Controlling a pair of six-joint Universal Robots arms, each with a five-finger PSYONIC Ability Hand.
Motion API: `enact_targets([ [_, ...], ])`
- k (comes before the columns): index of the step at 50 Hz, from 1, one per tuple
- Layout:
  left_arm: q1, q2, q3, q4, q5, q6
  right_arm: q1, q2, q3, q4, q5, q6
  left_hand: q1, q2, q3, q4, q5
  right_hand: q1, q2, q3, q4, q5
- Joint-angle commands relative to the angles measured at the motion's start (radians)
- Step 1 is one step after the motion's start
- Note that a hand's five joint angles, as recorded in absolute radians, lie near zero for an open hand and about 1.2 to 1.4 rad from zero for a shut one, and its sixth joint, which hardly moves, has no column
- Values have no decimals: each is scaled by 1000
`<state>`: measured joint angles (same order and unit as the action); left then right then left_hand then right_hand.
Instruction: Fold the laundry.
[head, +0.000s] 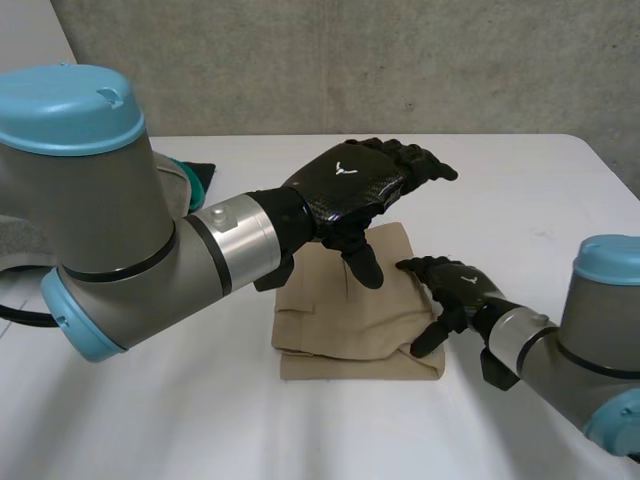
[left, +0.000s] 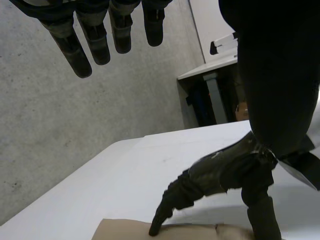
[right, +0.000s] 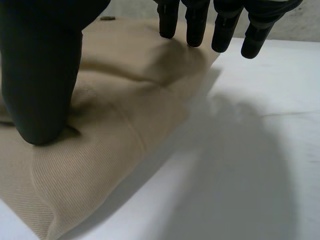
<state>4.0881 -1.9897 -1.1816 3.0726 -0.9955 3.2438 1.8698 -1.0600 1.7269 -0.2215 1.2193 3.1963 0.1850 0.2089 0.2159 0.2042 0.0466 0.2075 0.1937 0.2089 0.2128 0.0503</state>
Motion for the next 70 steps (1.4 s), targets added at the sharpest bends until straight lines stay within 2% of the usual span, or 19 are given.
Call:
enact_targets([
  [1,0,2,-3,1,-3,1,46,64,-49,-26,6,-10,52,28,21,33,16,-33,-19,-34,-38,-50],
  [3,0,2,-4,3,-5,1,65,78,-67,-30,8,-12,55,31,24,36,19,-32,-18,-33,-37,-49],
  [5,0,2,-4,3,-5,1,72,91,-84,-32,11,-13,55,31,24,36,19,249,262,247,243,231],
  [6,0,2,-4,2,-5,1,74,104,-102,-32,11,-9,55,31,24,36,19,811,825,810,806,794],
  [7,0,2,-4,3,-5,1,74,112,-115,-32,11,-6,55,31,24,36,19,1185,1199,1184,1180,1168],
  [10,1,2,-4,3,-5,1,68,129,-161,-22,13,-4,55,31,24,36,19,1189,1203,1187,1183,1171],
  [19,5,12,0,3,-5,1,37,153,-254,-110,48,0,55,31,24,36,19,1189,1203,1187,1183,1171],
  [26,5,31,8,3,-5,-1,-138,282,-502,-95,147,7,55,31,24,36,19,1189,1203,1187,1183,1171],
  [33,1,39,31,5,-8,-4,-273,492,-864,31,181,7,55,31,24,36,19,1189,1203,1187,1183,1171],
  [41,-3,43,50,3,-26,-6,-421,797,-1445,311,195,5,55,31,24,36,19,1189,1203,1187,1183,1171],
  [44,-11,42,50,3,-26,-6,-451,847,-1543,355,186,5,55,31,24,36,19,1189,1203,1187,1183,1171],
  [48,-22,42,50,3,-29,-6,-480,851,-1541,356,163,10,55,31,24,36,19,1189,1203,1187,1183,1171],
  [50,-22,40,50,3,-34,-6,-486,851,-1541,356,160,13,55,31,24,36,19,164,178,163,159,147],
  [51,-22,39,50,3,-34,-6,-486,851,-1541,356,160,13,55,31,24,36,19,-33,-19,-34,-38,-50],
  [55,-22,37,50,3,-34,-6,-489,850,-1538,355,189,13,55,31,24,36,19,-33,-19,-34,-38,-50],
  [60,-22,37,48,3,-35,-7,-511,829,-1502,341,310,7,55,31,24,36,19,-33,-19,-34,-38,-50],
  [62,-23,40,45,3,-35,-7,-511,799,-1471,332,296,7,55,31,24,36,19,-33,-19,-34,-38,-50],
  [66,-22,45,40,3,-37,-6,-503,689,-1328,271,266,-18,55,31,24,36,19,-33,-19,-34,-38,-50],
  [70,-23,48,36,1,-54,-6,-488,531,-1120,85,318,-130,55,31,24,36,19,-33,-19,-34,-38,-50],
])
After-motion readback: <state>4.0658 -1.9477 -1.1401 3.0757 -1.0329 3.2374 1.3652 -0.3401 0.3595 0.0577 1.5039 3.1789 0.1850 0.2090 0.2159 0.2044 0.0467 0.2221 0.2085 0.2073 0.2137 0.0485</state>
